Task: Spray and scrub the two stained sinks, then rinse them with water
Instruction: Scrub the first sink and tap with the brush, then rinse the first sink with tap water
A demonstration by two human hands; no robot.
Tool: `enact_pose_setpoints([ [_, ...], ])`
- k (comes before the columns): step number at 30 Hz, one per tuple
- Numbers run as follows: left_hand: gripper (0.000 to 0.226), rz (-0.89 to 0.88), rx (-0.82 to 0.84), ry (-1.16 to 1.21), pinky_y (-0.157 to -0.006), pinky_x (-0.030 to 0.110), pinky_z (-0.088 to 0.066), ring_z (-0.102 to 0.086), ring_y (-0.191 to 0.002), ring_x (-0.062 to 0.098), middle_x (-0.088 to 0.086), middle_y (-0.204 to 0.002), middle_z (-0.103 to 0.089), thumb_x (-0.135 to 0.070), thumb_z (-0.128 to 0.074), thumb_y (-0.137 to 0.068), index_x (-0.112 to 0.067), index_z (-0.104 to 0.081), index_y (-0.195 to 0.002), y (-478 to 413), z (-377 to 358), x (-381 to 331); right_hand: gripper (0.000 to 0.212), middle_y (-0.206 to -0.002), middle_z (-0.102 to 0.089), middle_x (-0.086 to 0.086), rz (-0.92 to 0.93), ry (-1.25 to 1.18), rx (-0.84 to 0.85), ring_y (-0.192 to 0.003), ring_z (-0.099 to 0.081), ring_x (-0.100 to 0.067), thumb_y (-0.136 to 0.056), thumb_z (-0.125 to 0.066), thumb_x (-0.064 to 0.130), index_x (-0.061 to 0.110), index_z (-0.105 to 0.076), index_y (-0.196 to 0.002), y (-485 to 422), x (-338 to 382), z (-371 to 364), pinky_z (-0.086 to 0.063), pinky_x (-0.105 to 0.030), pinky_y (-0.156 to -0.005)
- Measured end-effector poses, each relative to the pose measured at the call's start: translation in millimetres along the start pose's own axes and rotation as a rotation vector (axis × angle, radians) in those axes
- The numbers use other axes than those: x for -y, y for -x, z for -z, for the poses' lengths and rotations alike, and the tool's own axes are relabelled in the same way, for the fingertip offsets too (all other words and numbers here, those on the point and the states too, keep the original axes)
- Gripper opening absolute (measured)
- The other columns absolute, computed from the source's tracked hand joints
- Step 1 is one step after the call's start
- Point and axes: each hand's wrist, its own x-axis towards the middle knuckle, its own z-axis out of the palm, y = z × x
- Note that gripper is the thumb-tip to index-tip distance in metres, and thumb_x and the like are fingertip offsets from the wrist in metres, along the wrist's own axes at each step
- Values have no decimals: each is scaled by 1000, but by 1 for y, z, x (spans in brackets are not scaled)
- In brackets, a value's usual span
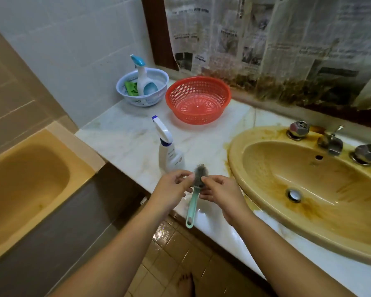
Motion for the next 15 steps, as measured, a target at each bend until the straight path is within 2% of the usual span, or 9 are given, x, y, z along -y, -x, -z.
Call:
enact_pose_setpoints([
  [3,13,67,-7,5,-70,32,-56,-72,-78,18,2,-83,-76,-30,-68,-98,-19,-74,-97,-13,22,21,19,-75,-73,-12,-54,-7,-96,-71,-73,-26,-95,-72,19,1,-72,-99,-17,-12,-15,-64,-46,-82],
  [5,21,120,-64,-35,-70,39,-56,-67,-71,17,2,-75,-73,-34,-71,-94,-15,-71,-85,-19,34,32,19,-73,-73,-10,-78,-21,-142,-69,-72,-25,-95,-73,20,1,-72,-98,-26,-18,-21,-64,-47,-83],
  [7,34,150,-166,-82,-62,37,-47,-55,-65,17,3,-69,-62,-40,-75,-88,-13,-59,-77,-23,42,39,20,-71,-73,-10,-95,-37,-178,-69,-72,-26,-94,-74,21,2,-73,-97,-33,-23,-24,-63,-49,-84],
  [9,40,140,-231,-80,-62,33,-40,-47,-69,18,-1,-77,-50,-42,-79,-83,-17,-48,-85,-25,45,41,21,-70,-73,-10,-109,-40,-196,-69,-73,-27,-94,-75,22,1,-72,-97,-39,-26,-26,-64,-49,-82],
  [13,71,143,-209,-30,-87,45,-57,-60,-101,23,4,-117,-49,-48,-87,-69,-32,-34,-115,-36,47,46,21,-73,-73,-12,-114,-40,-210,-69,-73,-26,-95,-74,22,1,-71,-99,-45,-27,-30,-65,-44,-78],
  [15,77,125,-176,-25,-89,48,-58,-62,-104,22,5,-124,-47,-45,-88,-71,-39,-30,-122,-42,47,48,20,-72,-73,-11,-108,-36,-213,-68,-73,-25,-95,-74,22,2,-71,-98,-46,-28,-31,-65,-43,-78],
])
